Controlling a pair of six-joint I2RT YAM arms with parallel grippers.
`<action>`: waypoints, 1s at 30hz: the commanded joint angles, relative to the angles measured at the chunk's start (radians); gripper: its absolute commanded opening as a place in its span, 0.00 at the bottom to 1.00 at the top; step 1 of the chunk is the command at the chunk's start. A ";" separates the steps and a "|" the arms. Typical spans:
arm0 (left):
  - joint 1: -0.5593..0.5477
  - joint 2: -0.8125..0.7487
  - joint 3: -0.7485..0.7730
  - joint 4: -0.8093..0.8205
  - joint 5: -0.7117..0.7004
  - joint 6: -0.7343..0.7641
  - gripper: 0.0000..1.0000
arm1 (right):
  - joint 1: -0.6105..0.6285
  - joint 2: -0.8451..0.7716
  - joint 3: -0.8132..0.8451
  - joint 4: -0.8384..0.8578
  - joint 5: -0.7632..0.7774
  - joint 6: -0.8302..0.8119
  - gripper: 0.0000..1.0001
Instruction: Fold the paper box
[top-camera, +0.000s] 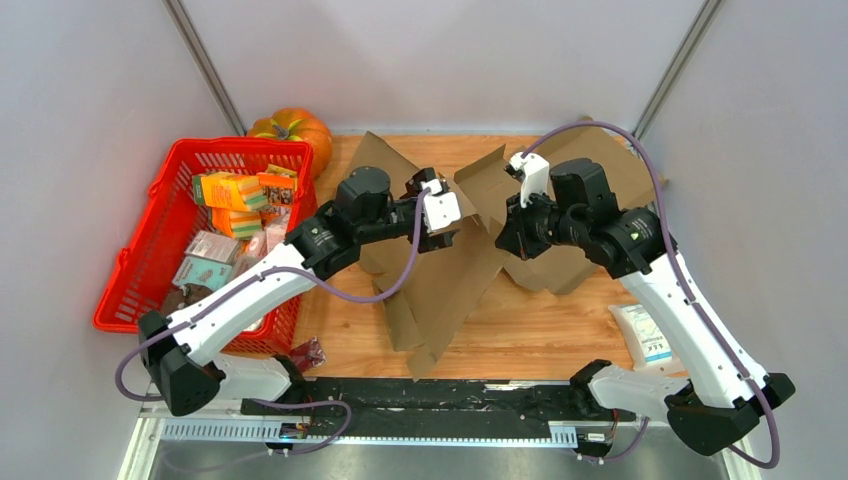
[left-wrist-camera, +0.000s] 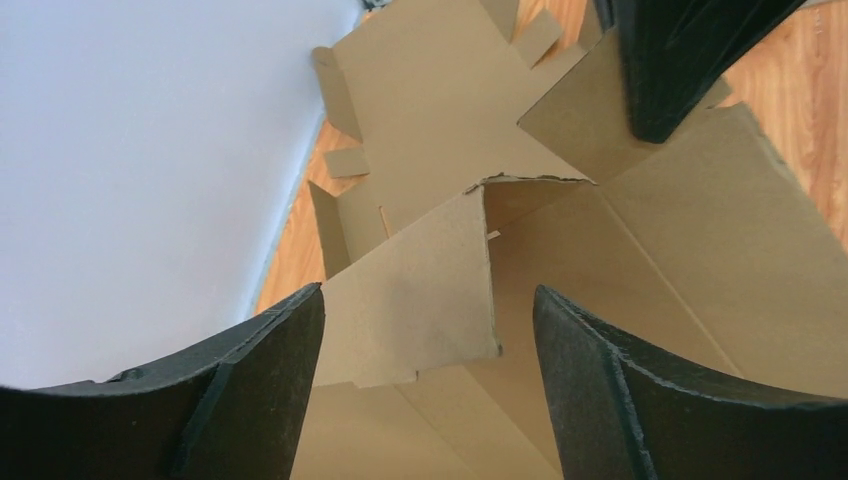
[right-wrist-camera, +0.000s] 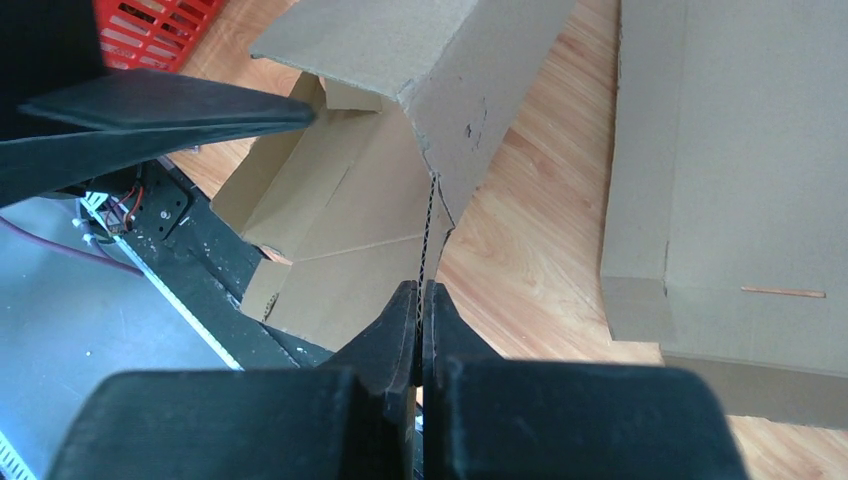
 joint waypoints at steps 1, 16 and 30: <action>-0.010 0.023 -0.008 0.118 -0.047 0.057 0.82 | -0.001 -0.013 0.043 0.027 -0.069 0.004 0.00; -0.040 0.089 0.060 0.104 -0.182 0.131 0.00 | 0.002 -0.075 -0.052 0.182 0.127 0.312 0.56; -0.063 0.247 0.324 -0.057 -0.452 0.007 0.00 | 0.272 -0.313 -0.520 0.501 0.586 0.670 0.65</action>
